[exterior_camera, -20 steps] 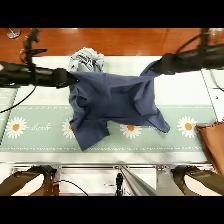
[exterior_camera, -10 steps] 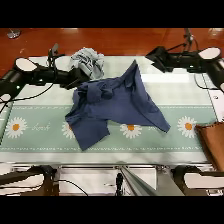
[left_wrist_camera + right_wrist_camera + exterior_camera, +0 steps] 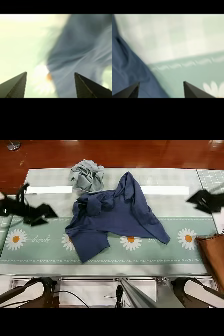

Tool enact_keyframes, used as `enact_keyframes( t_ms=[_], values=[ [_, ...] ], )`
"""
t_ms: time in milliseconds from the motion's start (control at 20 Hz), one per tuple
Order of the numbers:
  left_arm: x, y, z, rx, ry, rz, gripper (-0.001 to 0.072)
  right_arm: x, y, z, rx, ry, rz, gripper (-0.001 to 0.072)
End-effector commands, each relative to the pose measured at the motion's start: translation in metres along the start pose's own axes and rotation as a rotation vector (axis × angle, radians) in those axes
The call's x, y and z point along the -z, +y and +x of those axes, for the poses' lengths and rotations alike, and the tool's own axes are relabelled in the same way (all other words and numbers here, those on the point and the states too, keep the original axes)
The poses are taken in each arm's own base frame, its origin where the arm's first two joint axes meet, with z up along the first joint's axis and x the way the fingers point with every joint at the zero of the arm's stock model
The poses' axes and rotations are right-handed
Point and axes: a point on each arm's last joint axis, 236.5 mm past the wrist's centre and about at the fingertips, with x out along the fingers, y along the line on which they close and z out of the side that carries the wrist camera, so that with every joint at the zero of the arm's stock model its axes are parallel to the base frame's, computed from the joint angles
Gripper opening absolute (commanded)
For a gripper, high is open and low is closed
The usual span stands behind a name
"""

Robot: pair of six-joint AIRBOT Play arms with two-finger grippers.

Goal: Fold the shirts.

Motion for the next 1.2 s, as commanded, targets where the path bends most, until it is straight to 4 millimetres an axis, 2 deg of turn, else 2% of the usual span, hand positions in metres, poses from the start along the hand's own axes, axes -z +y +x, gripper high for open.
enact_keyframes(
  t_ms=[0,50,100,200,400,500,550,600,650,800,1150],
  values=[
    [0.052,0.016,0.035,0.069,0.044,-0.114,0.0702,0.052,-0.020,0.006,-0.027,-0.045,0.108,0.0631],
    [0.057,0.002,0.049,0.163,0.029,-0.115,0.0701,0.068,-0.014,0.013,-0.064,-0.034,0.130,0.0630],
    [0.053,-0.012,0.059,0.256,-0.026,-0.125,0.0701,0.079,-0.009,0.017,-0.090,-0.025,0.143,0.0630],
    [0.041,-0.027,0.067,0.370,-0.127,-0.181,0.0701,0.094,-0.006,0.023,-0.115,-0.005,0.163,0.0629],
    [0.039,-0.036,0.077,0.385,-0.169,-0.147,0.0700,0.093,-0.001,0.023,-0.135,-0.011,0.170,0.0629],
    [0.047,-0.053,0.083,0.400,-0.147,-0.078,0.0696,0.092,-0.003,0.023,-0.128,-0.015,0.169,0.0629],
    [0.054,-0.060,0.087,0.399,-0.124,-0.041,0.0626,0.093,-0.006,0.023,-0.115,-0.010,0.167,0.0629],
    [0.059,-0.065,0.091,0.398,-0.107,-0.014,0.0269,0.096,-0.011,0.024,-0.092,0.001,0.168,0.0629],
    [0.060,-0.067,0.092,0.399,-0.101,0.001,0.0032,0.101,-0.020,0.025,-0.055,0.019,0.170,0.0629],
    [0.056,-0.076,0.085,0.421,-0.098,0.025,0.0023,0.125,-0.040,0.035,0.013,0.139,0.211,0.0628],
    [0.060,-0.083,0.081,0.444,-0.075,0.040,0.0024,0.153,-0.012,0.082,-0.124,0.353,0.186,0.0628]
  ],
)
